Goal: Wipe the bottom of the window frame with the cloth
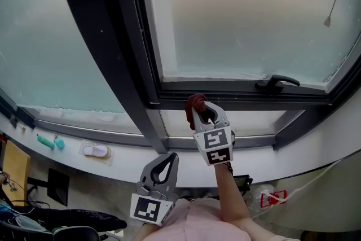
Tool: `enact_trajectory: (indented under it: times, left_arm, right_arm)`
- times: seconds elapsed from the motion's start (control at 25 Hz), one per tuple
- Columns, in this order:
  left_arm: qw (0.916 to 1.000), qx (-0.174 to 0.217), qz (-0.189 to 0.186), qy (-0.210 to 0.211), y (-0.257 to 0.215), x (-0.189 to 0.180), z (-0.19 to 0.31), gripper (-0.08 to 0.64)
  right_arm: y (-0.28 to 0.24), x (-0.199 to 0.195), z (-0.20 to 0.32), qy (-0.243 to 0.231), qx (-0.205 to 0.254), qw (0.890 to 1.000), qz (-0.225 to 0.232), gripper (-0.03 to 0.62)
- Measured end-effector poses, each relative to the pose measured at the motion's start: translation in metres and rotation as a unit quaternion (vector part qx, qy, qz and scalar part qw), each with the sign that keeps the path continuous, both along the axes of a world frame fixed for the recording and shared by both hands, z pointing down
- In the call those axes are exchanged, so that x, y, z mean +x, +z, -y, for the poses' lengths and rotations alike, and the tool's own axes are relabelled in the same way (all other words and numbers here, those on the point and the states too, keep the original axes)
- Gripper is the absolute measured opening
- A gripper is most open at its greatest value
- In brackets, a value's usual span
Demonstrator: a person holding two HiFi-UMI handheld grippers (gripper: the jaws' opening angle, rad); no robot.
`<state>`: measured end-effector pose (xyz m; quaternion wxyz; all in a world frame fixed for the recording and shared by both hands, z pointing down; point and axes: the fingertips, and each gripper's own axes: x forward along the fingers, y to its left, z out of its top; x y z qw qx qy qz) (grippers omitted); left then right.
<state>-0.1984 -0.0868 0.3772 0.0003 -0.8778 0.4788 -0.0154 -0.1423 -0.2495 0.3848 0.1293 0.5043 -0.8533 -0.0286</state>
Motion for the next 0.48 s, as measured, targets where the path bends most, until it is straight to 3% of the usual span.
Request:
enact_trajectory:
  times: [0.4,0.48]
  left_arm:
    - [0.9995,0.012,-0.026,0.012,-0.007,0.010,0.003,-0.001]
    - [0.9998,0.004,-0.016,0.014,-0.003,0.010,0.003,-0.001]
  right_arm:
    - [-0.001,0.024,0.000,0.022,0.000,1.000,0.004,0.063]
    - [-0.001,0.030,0.000,0.027,0.000,1.000,0.006,0.063]
